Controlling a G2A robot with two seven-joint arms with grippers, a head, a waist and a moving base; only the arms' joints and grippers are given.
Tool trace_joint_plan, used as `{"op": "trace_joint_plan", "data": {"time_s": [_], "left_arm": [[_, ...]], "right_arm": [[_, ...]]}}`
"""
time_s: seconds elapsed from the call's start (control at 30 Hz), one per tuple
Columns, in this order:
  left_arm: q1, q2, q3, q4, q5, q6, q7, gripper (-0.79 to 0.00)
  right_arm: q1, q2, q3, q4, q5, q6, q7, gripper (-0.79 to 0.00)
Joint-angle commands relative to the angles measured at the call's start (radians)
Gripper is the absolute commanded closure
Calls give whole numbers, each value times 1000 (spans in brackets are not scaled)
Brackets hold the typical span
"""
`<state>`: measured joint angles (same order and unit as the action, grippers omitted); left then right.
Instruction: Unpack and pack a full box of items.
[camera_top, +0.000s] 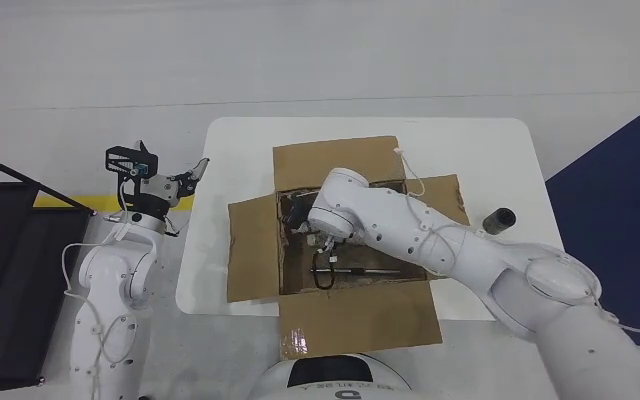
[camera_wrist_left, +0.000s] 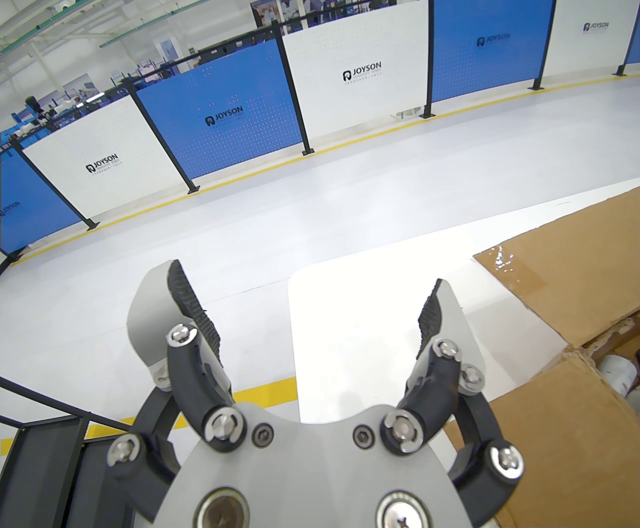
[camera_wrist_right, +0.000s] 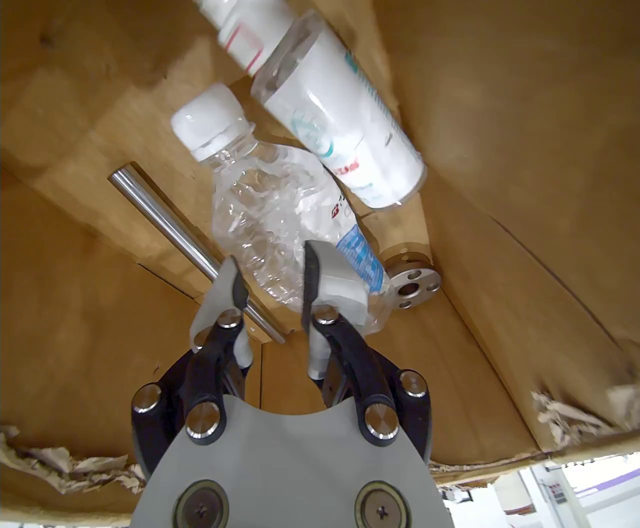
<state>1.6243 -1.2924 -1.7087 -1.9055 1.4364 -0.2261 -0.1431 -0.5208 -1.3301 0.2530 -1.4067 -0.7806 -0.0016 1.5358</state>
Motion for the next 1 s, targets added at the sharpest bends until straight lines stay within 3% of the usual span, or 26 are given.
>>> {"op": "trace_joint_plan", "data": {"time_s": [0.0, 0.17, 0.27, 0.37, 0.5, 0.53, 0.6, 0.7, 0.77, 0.97], "left_arm": [[0, 0, 0, 0, 0, 0, 0, -785], [0, 0, 0, 0, 0, 0, 0, -785], [0, 0, 0, 0, 0, 0, 0, -785], [0, 0, 0, 0, 0, 0, 0, -785], [0, 0, 0, 0, 0, 0, 0, -785], [0, 0, 0, 0, 0, 0, 0, -785], [0, 0, 0, 0, 0, 0, 0, -785], [0, 0, 0, 0, 0, 0, 0, -785], [0, 0, 0, 0, 0, 0, 0, -785], [0, 0, 0, 0, 0, 0, 0, -785]], "right_arm": [[-9, 21, 22, -32, -9, 15, 0, 0], [-42, 67, 37, -116, -31, 11, 0, 0], [-52, 82, 16, -140, -43, 4, 0, -234], [-47, 86, -12, -153, -39, -11, 0, -336], [-35, 85, -43, -155, -24, -30, 0, -416], [-32, 83, -52, -152, -21, -34, 0, -499], [-25, 78, -66, -142, -14, -40, 0, -591], [-15, 66, -82, -122, 2, -52, 0, -597], [-10, 57, -83, -99, 22, -72, 0, -526], [-4, 23, -82, -38, 43, -107, 0, -551]]}}
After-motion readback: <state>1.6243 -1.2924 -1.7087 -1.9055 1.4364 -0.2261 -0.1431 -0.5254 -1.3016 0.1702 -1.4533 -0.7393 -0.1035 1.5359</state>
